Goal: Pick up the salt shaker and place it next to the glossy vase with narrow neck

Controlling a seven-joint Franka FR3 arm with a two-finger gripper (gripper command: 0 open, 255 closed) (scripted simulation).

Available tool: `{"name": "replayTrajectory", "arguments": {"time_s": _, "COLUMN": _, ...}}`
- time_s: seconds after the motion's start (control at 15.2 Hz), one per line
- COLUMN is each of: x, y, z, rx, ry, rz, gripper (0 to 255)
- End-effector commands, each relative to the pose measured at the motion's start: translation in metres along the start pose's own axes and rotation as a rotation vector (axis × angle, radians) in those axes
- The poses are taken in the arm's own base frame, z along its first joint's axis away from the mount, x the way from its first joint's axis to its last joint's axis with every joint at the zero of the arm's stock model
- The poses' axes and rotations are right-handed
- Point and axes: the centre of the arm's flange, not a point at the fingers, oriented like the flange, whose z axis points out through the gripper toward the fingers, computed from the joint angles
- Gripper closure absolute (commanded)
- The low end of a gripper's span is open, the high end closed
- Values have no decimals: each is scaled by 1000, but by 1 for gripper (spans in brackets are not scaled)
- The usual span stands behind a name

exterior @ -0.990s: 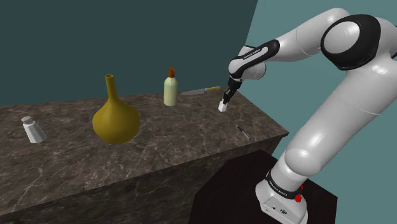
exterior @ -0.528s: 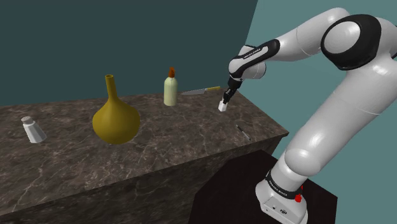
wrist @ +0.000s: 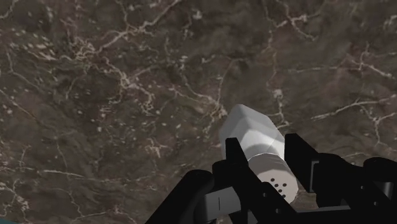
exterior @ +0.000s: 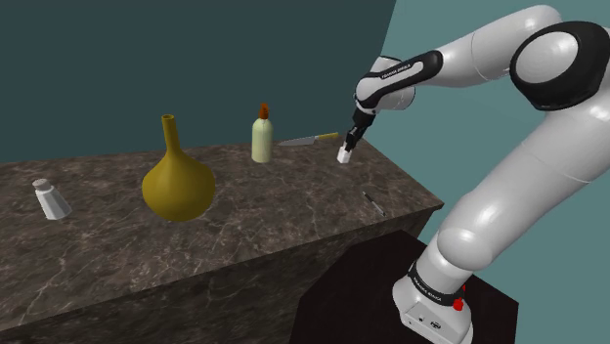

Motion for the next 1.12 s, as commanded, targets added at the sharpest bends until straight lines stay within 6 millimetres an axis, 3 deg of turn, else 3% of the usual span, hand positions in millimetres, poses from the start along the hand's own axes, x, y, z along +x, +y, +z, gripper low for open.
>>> {"name": "replayTrajectory", "arguments": {"time_s": 0.0, "x": 2, "y": 1, "z": -11, "rx": 0, "ry": -1, "rz": 0, "gripper": 255}}
{"name": "replayTrajectory", "arguments": {"time_s": 1.06, "x": 14, "y": 2, "z": -94, "rx": 0, "ry": -1, "rz": 0, "gripper": 255}}
